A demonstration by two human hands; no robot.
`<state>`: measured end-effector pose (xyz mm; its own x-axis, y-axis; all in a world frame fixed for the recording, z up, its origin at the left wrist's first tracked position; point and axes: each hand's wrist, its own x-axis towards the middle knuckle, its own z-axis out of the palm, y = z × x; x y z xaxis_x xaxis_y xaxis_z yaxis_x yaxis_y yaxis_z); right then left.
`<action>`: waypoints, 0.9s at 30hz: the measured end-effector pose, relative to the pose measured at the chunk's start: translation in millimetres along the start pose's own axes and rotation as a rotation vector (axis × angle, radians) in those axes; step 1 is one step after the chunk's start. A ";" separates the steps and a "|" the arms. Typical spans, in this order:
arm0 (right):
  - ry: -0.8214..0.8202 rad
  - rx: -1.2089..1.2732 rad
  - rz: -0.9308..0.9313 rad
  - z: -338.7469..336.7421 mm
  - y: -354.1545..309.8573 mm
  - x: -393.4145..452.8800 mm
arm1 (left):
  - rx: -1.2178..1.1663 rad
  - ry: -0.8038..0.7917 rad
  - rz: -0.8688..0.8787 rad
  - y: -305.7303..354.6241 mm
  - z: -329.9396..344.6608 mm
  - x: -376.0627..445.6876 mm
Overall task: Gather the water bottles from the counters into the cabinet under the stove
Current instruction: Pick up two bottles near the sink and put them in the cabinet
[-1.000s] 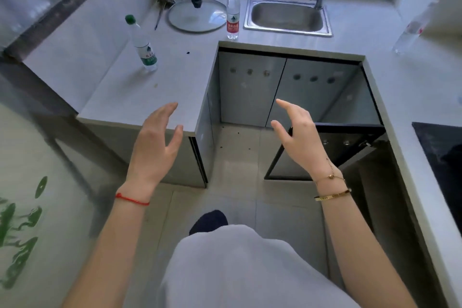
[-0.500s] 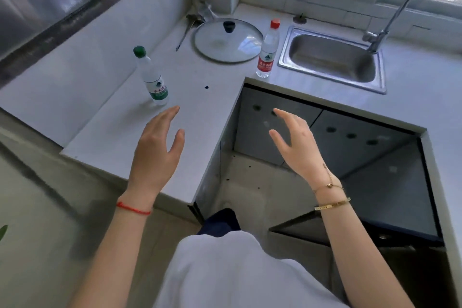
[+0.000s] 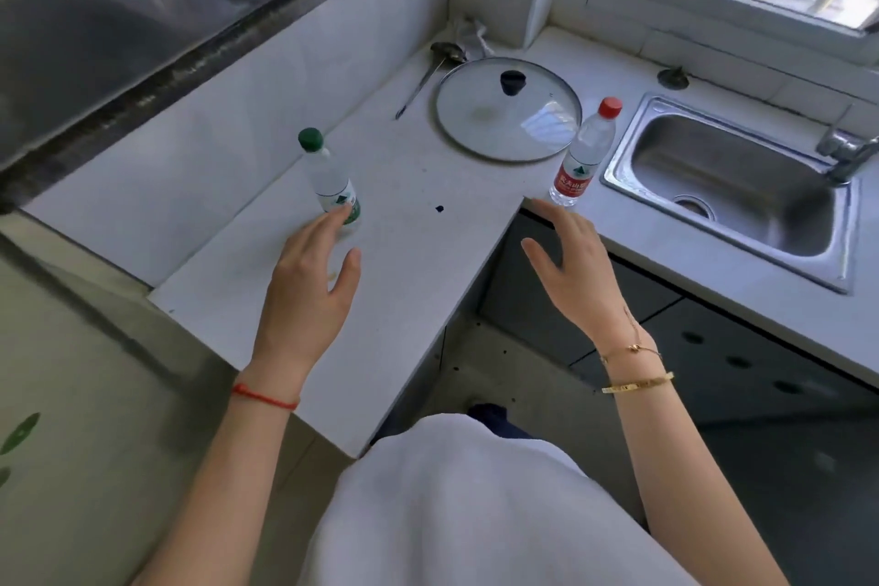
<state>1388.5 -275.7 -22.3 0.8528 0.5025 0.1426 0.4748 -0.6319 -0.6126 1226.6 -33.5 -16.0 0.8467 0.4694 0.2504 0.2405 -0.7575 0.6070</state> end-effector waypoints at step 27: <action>-0.102 -0.027 -0.139 5.7 2.1 109.5 | 0.145 0.042 -0.293 -57.9 39.1 179.2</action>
<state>1481.7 -218.6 -12.3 0.7528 0.6423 0.1439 0.5932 -0.5672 -0.5713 1383.0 76.8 -35.8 0.7121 0.6929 0.1135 0.5386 -0.6427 0.5448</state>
